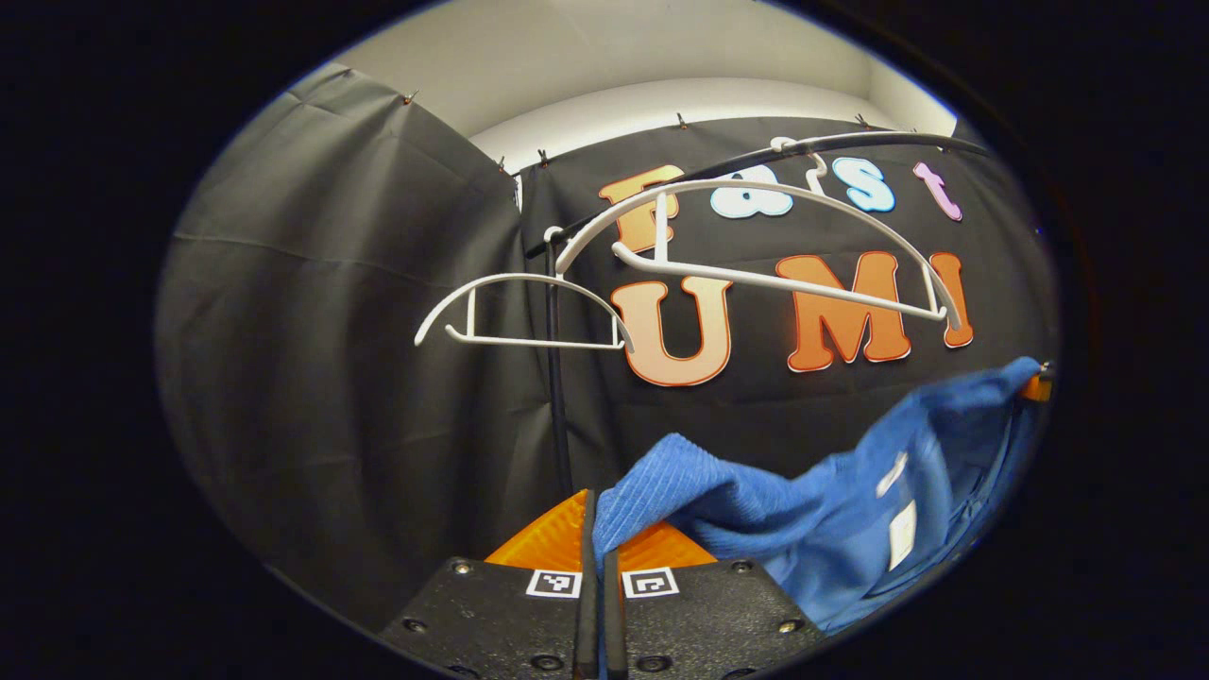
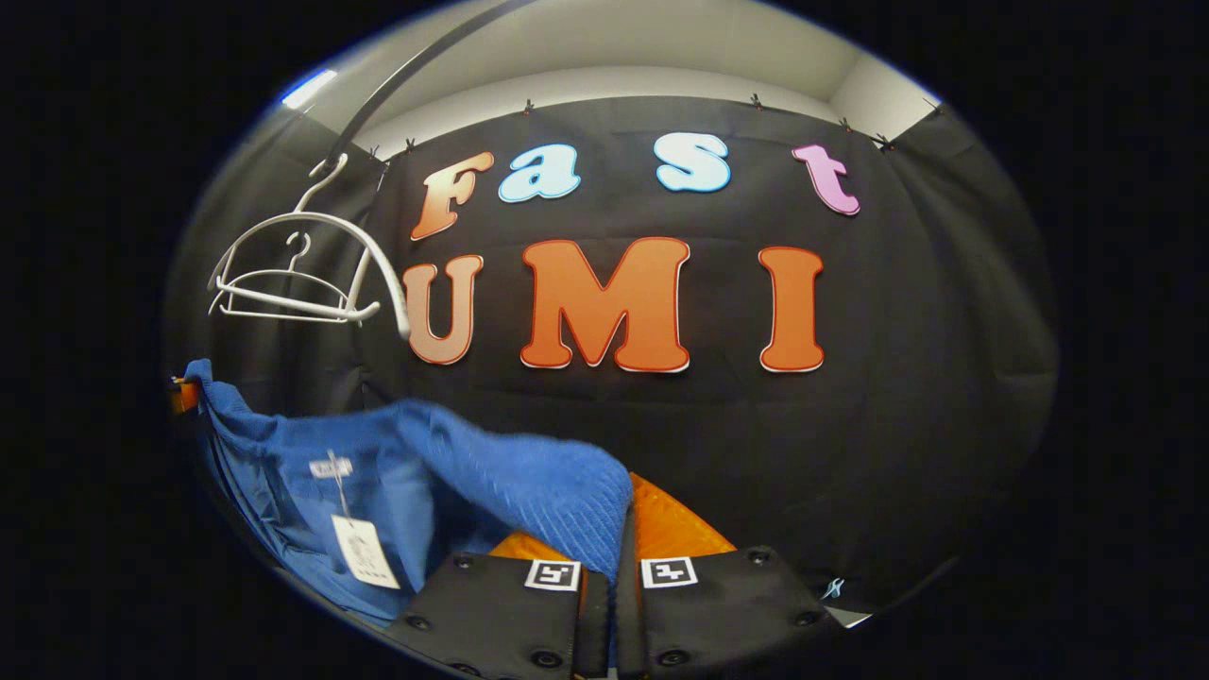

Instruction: Grasp the clothes on the hanger with both hands and then place them into the laundry hamper below.

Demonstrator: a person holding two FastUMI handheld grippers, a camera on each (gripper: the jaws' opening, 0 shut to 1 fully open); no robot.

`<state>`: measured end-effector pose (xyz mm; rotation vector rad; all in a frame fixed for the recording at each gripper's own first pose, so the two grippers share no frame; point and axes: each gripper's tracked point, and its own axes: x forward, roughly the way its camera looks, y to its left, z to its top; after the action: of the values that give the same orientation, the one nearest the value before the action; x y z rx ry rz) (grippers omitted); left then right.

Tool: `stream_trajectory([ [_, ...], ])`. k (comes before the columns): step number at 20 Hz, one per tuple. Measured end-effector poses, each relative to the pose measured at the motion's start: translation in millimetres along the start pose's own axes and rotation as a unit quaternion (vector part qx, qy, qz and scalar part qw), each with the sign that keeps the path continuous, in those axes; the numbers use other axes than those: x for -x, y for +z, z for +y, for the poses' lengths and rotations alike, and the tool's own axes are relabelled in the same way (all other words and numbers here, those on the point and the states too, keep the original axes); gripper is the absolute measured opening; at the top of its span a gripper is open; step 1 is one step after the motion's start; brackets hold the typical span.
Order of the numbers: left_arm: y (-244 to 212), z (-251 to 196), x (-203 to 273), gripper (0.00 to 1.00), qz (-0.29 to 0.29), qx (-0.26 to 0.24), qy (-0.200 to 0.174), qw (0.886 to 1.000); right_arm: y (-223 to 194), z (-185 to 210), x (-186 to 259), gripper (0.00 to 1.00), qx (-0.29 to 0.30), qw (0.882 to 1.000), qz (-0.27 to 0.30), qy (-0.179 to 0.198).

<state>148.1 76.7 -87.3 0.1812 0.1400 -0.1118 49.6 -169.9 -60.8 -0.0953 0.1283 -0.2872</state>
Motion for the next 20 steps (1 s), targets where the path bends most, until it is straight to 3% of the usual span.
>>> stream_trajectory([
  [8,-22.2,-23.9,15.6,0.03,0.025,0.017,-0.003,1.000,-11.4,-15.1,31.0,0.10,-0.007,1.000,0.017,0.000],
  [9,-20.7,-24.5,17.2,0.01,0.025,0.014,0.000,1.000,-4.5,-13.6,33.4,0.15,-0.012,1.000,0.011,0.003],
  [10,-16.1,-26.0,19.4,0.05,0.021,0.012,0.002,1.000,4.4,-8.2,33.4,0.10,-0.018,1.000,0.006,0.011],
  [15,-3.2,-64.8,25.8,0.03,0.011,0.042,-0.024,0.999,32.9,54.9,33.2,0.10,-0.029,0.996,-0.015,0.082],
  [19,-34.1,-125.0,27.2,0.05,0.051,0.064,-0.080,0.993,4.6,119.5,32.0,0.10,-0.035,0.988,0.023,0.151],
  [20,-49.9,-144.9,31.1,0.01,0.076,0.070,-0.103,0.989,-6.9,133.0,31.9,0.10,-0.035,0.985,0.039,0.166],
])
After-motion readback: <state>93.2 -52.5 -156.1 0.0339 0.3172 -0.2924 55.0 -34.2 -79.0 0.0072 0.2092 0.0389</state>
